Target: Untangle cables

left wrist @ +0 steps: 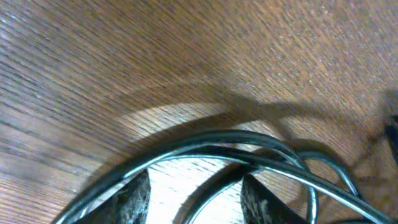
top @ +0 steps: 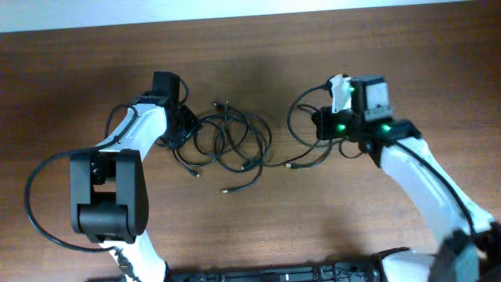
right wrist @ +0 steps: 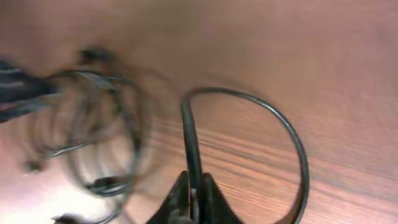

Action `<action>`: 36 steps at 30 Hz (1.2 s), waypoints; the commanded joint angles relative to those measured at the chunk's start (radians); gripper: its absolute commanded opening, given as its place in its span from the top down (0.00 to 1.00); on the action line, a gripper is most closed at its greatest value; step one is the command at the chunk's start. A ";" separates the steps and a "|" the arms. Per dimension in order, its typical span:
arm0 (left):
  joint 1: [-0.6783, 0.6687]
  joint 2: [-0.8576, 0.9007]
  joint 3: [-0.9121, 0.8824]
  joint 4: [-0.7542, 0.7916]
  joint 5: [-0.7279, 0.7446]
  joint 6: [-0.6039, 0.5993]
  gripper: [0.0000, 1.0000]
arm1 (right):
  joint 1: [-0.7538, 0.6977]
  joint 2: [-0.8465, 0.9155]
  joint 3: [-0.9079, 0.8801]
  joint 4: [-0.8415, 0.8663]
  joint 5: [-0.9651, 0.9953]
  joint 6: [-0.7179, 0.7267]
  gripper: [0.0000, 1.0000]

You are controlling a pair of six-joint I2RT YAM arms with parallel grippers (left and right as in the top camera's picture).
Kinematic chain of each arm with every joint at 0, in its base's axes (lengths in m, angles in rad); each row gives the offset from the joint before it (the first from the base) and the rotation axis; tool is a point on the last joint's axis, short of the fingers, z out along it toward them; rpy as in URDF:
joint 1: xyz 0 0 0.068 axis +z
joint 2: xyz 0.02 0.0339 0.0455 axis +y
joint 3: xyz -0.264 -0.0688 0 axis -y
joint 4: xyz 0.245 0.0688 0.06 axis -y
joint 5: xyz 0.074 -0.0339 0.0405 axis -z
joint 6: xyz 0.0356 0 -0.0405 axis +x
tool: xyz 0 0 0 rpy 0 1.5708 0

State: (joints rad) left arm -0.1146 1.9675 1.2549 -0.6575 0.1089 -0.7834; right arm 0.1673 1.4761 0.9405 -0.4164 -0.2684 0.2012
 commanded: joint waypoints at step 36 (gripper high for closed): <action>-0.014 0.050 -0.031 -0.024 -0.027 -0.012 0.55 | 0.317 0.203 0.201 -0.319 -0.029 -0.457 0.19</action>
State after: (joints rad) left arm -0.1307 1.9675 1.2549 -0.6651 0.0795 -0.7872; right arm 0.4866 1.6417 1.1423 -0.6994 -0.3496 -0.1761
